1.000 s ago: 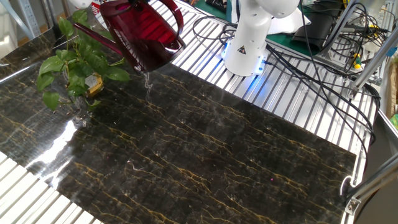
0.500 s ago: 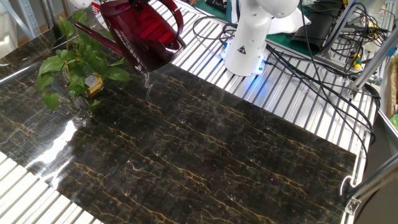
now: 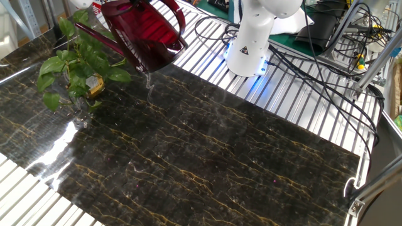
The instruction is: Water the plant
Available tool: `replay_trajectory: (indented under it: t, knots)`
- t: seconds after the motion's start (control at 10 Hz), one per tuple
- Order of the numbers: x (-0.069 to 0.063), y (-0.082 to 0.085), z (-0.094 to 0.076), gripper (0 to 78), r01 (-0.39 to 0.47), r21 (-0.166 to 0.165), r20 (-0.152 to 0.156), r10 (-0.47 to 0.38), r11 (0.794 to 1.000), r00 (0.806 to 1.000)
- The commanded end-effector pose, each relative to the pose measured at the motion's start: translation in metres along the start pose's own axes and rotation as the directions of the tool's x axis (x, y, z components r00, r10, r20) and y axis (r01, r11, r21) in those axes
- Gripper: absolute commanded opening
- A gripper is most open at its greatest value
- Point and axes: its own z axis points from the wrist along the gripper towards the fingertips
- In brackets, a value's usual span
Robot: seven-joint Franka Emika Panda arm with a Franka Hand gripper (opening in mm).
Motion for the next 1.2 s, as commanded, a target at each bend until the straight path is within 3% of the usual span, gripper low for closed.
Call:
replay_trajectory:
  t: [0.1, 0.5, 0.6, 0.8, 1.0, 1.2]
  knots:
    - [0.002, -0.001, -0.001, 1.1, -0.001, -0.004, -0.002, 0.001, 1.000, 1.000]
    - [0.002, -0.002, -0.001, 1.1, -0.029, -0.015, -0.033, 0.029, 0.999, 0.999]
    - [0.002, -0.005, 0.002, 1.1, -0.039, -0.036, -0.047, 0.038, 0.999, 0.998]
    - [0.001, -0.007, 0.003, 1.1, -0.040, -0.046, -0.053, 0.038, 0.998, 0.998]
    - [0.013, -0.016, 0.010, 1.1, -0.099, -0.105, -0.055, 0.094, 0.989, 0.994]
    - [0.014, -0.017, 0.012, 1.1, -0.088, -0.112, -0.055, 0.082, 0.990, 0.995]
